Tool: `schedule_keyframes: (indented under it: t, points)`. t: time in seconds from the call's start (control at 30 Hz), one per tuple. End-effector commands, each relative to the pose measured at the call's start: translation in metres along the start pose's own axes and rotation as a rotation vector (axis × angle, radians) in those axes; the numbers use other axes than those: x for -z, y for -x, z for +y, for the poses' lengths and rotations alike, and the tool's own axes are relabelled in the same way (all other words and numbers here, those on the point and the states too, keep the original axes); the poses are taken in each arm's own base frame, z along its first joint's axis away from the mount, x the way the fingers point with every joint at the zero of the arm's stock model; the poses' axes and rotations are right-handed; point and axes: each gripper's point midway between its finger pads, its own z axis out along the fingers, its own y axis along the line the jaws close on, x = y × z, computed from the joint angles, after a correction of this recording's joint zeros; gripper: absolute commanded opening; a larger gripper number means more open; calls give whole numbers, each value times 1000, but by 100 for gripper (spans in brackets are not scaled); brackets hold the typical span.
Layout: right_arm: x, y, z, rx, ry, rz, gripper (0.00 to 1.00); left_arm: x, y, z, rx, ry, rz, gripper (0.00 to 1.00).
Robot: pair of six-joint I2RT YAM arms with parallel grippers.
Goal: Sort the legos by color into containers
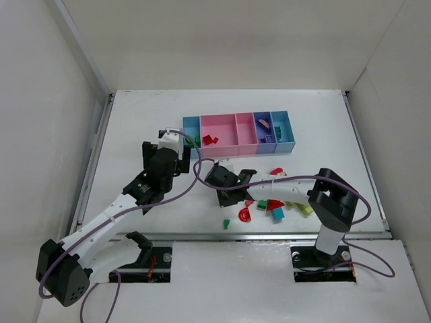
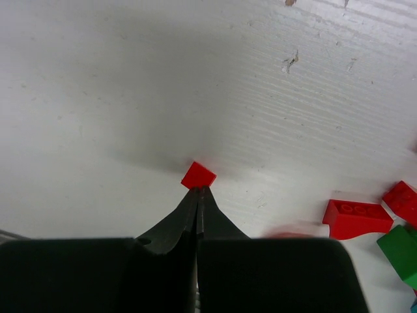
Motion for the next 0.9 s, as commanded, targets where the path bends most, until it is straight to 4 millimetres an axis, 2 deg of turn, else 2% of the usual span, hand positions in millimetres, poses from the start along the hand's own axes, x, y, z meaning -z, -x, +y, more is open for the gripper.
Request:
schedule_keyframes:
  t: [0.0,0.4,0.57,0.77,0.83,0.87]
  points:
    - [23,28,15,-9,68,-112,0,2,3,3,21,14,-21,100]
    - [32,44,20,28,74,-153,0,2,3,3,21,14,-21,100]
    - [46,68,25,41,64,-217,0,2,3,3,21,14,-21,100]
    - [58,87,29,62,53,-259,0,2,1,3,15,15,-13,100]
    - [60,91,30,57,50,-272,0,2,1,3,15,15,-13,100]
    - [61,101,24,35,43,-283,0,2,1,3,15,15,-13,100]
